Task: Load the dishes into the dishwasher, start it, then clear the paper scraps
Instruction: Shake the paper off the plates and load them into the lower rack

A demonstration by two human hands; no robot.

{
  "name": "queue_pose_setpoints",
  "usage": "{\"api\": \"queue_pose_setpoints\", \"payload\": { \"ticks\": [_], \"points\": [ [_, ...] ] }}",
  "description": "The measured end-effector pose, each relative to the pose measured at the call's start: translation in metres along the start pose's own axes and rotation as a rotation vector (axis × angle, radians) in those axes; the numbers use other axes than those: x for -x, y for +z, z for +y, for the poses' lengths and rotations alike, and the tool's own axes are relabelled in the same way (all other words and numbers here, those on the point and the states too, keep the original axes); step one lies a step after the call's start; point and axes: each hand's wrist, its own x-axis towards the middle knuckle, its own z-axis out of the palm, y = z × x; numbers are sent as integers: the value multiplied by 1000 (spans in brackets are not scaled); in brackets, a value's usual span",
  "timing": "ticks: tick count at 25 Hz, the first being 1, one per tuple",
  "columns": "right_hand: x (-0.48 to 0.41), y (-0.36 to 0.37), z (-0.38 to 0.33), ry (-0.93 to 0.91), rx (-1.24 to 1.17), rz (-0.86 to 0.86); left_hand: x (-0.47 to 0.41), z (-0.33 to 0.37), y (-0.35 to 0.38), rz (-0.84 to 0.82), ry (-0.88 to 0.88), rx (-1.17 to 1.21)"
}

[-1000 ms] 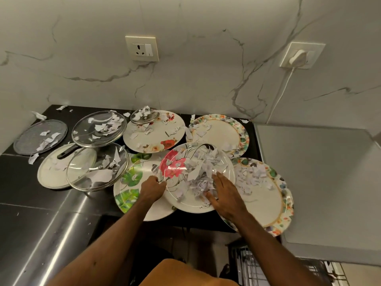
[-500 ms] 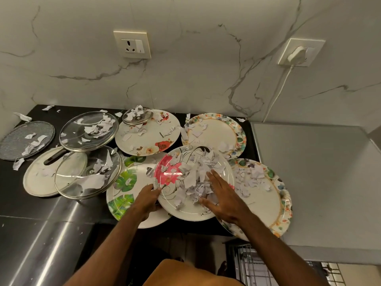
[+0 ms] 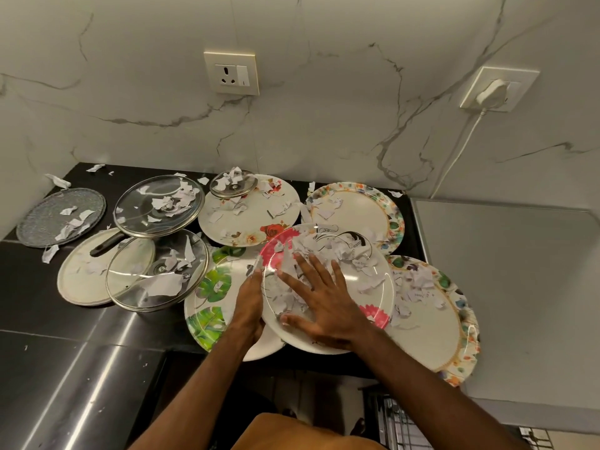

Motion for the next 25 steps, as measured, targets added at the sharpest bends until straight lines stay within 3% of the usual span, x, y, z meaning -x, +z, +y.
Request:
{"api": "queue_pose_setpoints", "payload": {
  "ticks": [3,6,12,17,20,25],
  "points": [
    [-2,-4,-3,-185,106,52,-8,6,-6,-38,-100,90],
    [-12,6,-10,-174,122,-2,-6,10,-6,-59,-149,131],
    [-59,21,-23,56,91,82,-10,17,-15,-82,-17,32],
    [-105,19,-19,368,-71,171,-19,29,-28,23,68,-79],
    [-112,22,11,571,-90,149,-14,36,-33,85,103,-68],
    [-68,34,61,716,29,70,-22,48,-54,219,217,-29]
  ]
}}
